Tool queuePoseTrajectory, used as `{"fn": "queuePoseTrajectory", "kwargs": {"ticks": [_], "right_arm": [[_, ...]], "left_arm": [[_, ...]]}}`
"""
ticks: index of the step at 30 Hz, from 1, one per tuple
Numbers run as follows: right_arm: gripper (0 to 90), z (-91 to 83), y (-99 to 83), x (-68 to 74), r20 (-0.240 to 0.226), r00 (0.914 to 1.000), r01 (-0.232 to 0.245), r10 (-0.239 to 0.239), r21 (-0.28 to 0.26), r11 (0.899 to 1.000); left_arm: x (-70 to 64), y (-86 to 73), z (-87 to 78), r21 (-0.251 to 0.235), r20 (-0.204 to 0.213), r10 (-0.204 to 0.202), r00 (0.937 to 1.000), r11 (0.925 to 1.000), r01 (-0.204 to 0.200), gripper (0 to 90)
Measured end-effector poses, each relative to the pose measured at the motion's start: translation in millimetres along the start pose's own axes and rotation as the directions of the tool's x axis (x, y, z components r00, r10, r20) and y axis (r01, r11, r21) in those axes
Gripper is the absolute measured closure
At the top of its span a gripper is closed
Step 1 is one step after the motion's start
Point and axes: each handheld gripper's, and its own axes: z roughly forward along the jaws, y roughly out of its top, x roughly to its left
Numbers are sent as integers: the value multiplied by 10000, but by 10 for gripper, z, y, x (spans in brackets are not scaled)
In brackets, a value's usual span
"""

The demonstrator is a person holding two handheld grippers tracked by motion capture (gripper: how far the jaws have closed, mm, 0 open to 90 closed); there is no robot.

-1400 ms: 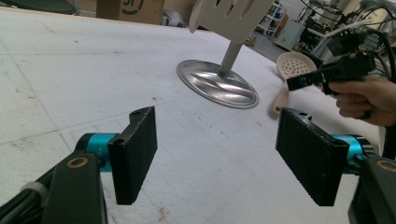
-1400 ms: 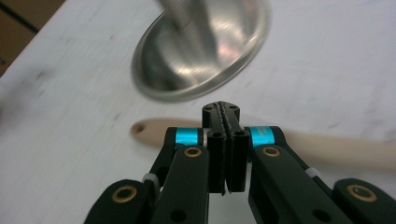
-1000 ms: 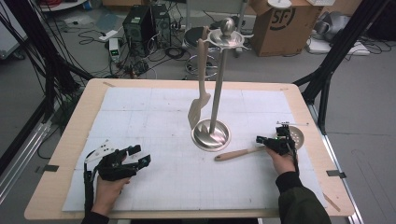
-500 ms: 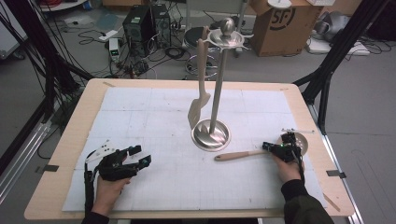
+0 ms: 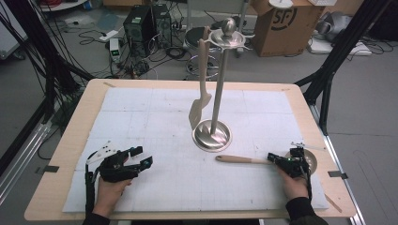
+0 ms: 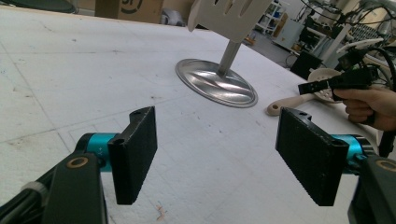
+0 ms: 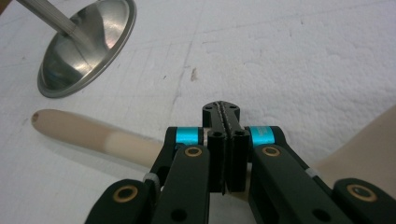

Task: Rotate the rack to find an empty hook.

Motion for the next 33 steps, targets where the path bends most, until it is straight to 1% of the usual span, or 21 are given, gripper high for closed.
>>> {"fn": "queuePoseTrajectory", "kwargs": {"ticks": [2,6,7,11,14,16,17,18,19,21,22,24,26,27,28,29,31,33], "right_arm": [[900,-20,-33,4,-43,9999,-106,106,-85,9999],[900,-69,-89,23,-85,9997,-226,225,-86,9997],[900,-85,-109,34,-64,9996,-284,283,-96,9996],[900,-140,-196,93,162,9996,-241,245,-253,9994],[900,-159,-223,109,173,9995,-247,254,-411,9989],[900,-161,-223,126,54,9994,-339,342,-484,9983],[900,-158,-224,147,-118,9991,-403,397,-554,9977],[900,-150,-221,174,-291,9990,-362,343,-666,9971],[900,-143,-213,222,-357,9991,-275,249,-724,9970],[900,-108,-199,361,-713,9974,78,-125,-654,9978],[900,-86,-199,445,-953,9950,228,-284,-597,9980],[900,-15,-214,632,-1501,9869,534,-588,-395,9978],[900,88,-240,828,-1987,9748,1008,-1012,-120,9948],[900,139,-258,925,-2218,9685,1170,-1134,31,9931],[900,199,-271,1010,-2408,9611,1439,-1354,181,9894],[900,253,-282,1096,-2605,9544,1616,-1461,392,9861],[900,355,-301,1224,-2785,9452,1953,-1707,632,9787],[900,451,-308,1311,-2940,9383,2191,-1819,986,9707]], "left_arm": [[1,0,-1,12,13,12,10000,10000,-12,299],[1,2,-2,8,0,10,10000,10000,-10,299],[2,1,-4,3,-4,22,10000,10000,-22,299],[1,1,-5,1,3,18,10000,10000,-18,299],[-4,1,-4,-7,21,19,10000,10000,-19,299],[-4,1,-3,1,24,32,10000,10000,-32,299],[-4,1,-4,-5,13,21,10000,10000,-21,300],[-2,3,-5,11,8,39,10000,10000,-39,299],[-2,2,-5,1,2,23,10000,10000,-23,299],[0,2,-4,16,7,16,10000,10000,-16,299],[-1,1,-2,7,6,5,10000,10000,-5,299],[-2,1,-2,14,2,3,10000,10000,-3,300],[-2,1,-3,3,7,4,10000,10000,-4,299],[1,2,-7,8,37,21,10000,10000,-21,299],[0,3,-9,-11,37,18,10000,10000,-18,299],[1,2,-10,-29,35,15,10000,10000,-15,299],[0,2,-11,-38,47,4,10000,10000,-4,300],[-1,1,-13,-60,45,-20,10000,10000,20,300]]}}
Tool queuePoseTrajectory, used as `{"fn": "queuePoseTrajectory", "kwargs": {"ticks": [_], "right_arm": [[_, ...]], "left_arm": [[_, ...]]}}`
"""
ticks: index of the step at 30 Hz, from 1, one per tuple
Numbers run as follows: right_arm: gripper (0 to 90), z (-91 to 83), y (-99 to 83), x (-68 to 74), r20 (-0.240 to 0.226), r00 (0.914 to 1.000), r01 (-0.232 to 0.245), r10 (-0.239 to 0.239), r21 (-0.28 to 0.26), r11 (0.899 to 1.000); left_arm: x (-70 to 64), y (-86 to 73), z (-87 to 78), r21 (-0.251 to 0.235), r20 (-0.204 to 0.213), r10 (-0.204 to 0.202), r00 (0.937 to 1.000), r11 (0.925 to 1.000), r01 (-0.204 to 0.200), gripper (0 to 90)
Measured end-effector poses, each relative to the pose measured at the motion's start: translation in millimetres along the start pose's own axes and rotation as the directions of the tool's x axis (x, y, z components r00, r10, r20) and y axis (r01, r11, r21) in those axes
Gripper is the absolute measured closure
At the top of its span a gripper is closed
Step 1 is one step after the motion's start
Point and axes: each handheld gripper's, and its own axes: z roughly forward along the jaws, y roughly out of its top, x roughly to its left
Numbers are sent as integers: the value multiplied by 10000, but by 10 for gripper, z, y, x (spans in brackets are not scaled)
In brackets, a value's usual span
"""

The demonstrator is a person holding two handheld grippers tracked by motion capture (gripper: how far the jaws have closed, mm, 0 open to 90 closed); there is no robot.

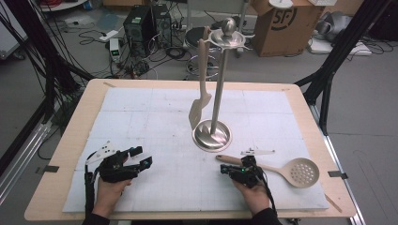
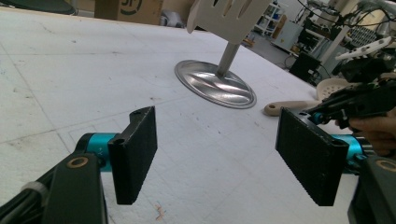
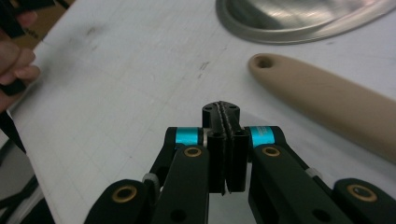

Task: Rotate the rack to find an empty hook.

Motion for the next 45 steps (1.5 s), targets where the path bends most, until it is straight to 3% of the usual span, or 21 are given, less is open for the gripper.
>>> {"fn": "queuePoseTrajectory", "kwargs": {"ticks": [3,5,11,21,34,37,40,45], "right_arm": [[900,143,15,32,214,9990,370,-381,519,9980],[900,160,47,35,391,9976,545,-566,527,9971],[900,196,138,-65,629,9976,260,-279,307,9992],[900,251,277,-160,1420,9891,388,-389,37,9992],[900,225,313,-201,1472,9881,538,-438,-644,9965],[900,233,310,-204,1391,9892,529,-462,-452,9976],[900,268,311,-173,1454,9861,812,-799,-27,9967],[900,300,352,-162,1412,9878,699,-662,-209,9973]], "left_arm": [[6,3,-6,20,-3,15,10000,10000,-15,300],[9,2,-4,9,-1,27,10000,10000,-27,300],[2,3,-7,40,14,46,10000,10000,-46,301],[7,0,-1,13,8,10,10000,10000,-10,301],[14,0,6,30,12,12,10000,10000,-12,301],[12,-1,12,31,3,25,10000,10000,-25,301],[9,-2,20,63,20,17,10000,10000,-17,301],[10,-2,24,84,18,36,10000,10000,-36,301]]}}
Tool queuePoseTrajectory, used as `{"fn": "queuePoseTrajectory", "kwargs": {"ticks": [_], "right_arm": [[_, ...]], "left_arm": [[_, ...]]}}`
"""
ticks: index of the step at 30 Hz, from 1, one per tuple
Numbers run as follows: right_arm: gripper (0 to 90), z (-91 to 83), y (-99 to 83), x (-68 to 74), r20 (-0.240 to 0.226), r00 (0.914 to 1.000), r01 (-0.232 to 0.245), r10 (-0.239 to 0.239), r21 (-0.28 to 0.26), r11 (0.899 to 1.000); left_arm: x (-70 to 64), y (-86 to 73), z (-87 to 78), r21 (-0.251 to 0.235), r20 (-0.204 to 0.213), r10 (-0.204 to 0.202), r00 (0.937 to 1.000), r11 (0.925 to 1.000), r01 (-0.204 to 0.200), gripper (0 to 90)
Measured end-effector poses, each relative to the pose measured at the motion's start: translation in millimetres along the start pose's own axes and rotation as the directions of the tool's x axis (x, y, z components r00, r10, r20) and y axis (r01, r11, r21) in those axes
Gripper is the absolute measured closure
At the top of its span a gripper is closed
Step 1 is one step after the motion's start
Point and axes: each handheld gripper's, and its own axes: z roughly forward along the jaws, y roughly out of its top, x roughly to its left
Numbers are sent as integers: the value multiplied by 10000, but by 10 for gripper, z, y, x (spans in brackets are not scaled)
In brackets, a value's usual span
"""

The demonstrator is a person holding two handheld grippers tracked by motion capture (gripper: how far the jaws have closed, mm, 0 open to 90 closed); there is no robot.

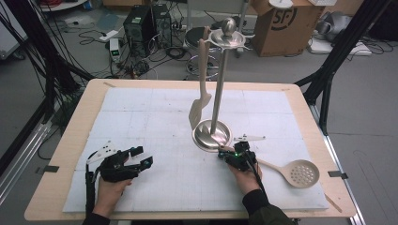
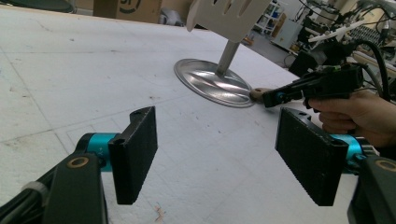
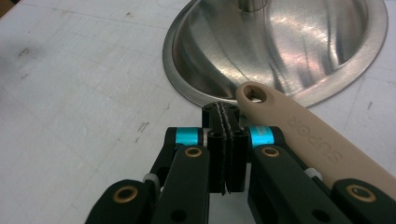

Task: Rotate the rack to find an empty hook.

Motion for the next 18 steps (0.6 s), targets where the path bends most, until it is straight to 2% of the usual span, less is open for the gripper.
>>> {"fn": "queuePoseTrajectory", "kwargs": {"ticks": [7,10,11,14,18], "right_arm": [[900,25,31,14,-30,10000,66,-66,-78,9999],[900,12,46,13,-147,9999,62,-61,70,10000],[900,-6,46,3,-119,9997,195,-194,141,9997],[900,-119,57,-68,-230,9997,9,-11,-77,10000],[896,-300,75,-234,-203,9991,-375,367,-396,9985]], "left_arm": [[-1,1,4,-9,15,13,10000,10000,-13,302],[5,1,-4,-24,23,-38,10000,10000,38,301],[7,2,-9,-32,17,-46,10000,10000,46,301],[16,0,-7,-14,6,-66,10000,10000,66,301],[-1,1,-3,-17,38,-37,10000,10000,37,302]]}}
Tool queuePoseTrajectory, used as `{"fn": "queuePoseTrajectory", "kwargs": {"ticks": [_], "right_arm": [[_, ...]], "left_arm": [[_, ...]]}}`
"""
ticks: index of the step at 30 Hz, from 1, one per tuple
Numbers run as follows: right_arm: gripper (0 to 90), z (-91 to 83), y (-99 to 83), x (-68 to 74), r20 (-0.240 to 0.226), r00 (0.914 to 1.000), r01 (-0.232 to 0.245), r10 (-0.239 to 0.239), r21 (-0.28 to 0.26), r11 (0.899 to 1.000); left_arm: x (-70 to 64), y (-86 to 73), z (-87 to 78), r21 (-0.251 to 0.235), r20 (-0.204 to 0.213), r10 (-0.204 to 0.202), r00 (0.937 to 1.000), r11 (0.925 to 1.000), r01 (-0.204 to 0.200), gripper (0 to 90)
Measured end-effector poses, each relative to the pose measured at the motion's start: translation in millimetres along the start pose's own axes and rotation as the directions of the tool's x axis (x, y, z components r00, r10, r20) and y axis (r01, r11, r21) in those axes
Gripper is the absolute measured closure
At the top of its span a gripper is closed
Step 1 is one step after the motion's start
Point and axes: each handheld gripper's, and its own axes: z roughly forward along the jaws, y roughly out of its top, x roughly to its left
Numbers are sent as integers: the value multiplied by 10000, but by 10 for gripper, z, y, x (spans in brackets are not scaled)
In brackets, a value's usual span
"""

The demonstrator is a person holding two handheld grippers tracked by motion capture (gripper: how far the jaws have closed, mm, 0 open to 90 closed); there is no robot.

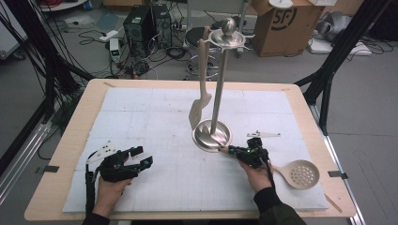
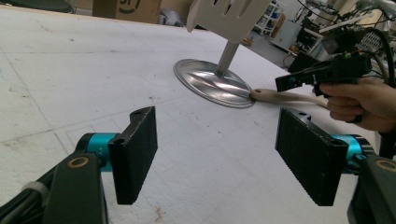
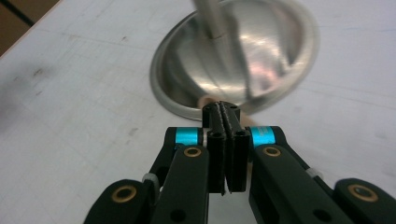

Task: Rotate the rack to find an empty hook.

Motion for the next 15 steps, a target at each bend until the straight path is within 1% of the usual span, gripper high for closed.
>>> {"fn": "queuePoseTrajectory", "kwargs": {"ticks": [3,5,7,8,9,11,12,13,15], "right_arm": [[899,-153,10,-116,201,9998,-77,78,-83,9999],[899,-274,4,-202,489,9988,-76,80,-98,9999],[899,-403,-16,-317,910,9956,-227,235,-96,9997],[900,-463,-36,-385,1107,9930,-398,409,-124,9991],[900,-518,-65,-450,1302,9891,-669,681,-135,9977],[900,-587,-137,-566,1691,9796,-1077,1081,-116,9941],[900,-610,-176,-608,1931,9741,-1187,1175,-53,9929],[900,-620,-213,-642,2054,9699,-1336,1310,-10,9910],[900,-632,-277,-687,2235,9644,-1473,1414,100,9890]], "left_arm": [[-4,0,1,-9,6,7,10000,10000,-7,302],[-2,-1,0,-6,-15,-6,10000,10000,6,302],[-2,-1,0,-13,-14,-8,10000,10000,8,302],[-3,-1,1,-6,5,2,10000,10000,-2,302],[-5,0,3,15,3,6,10000,10000,-6,302],[-9,-1,11,23,26,16,10000,10000,-17,301],[-10,0,13,51,5,49,10000,10000,-49,302],[-13,-1,14,71,15,51,10000,10000,-51,302],[-18,-1,13,79,35,46,10000,10000,-46,301]]}}
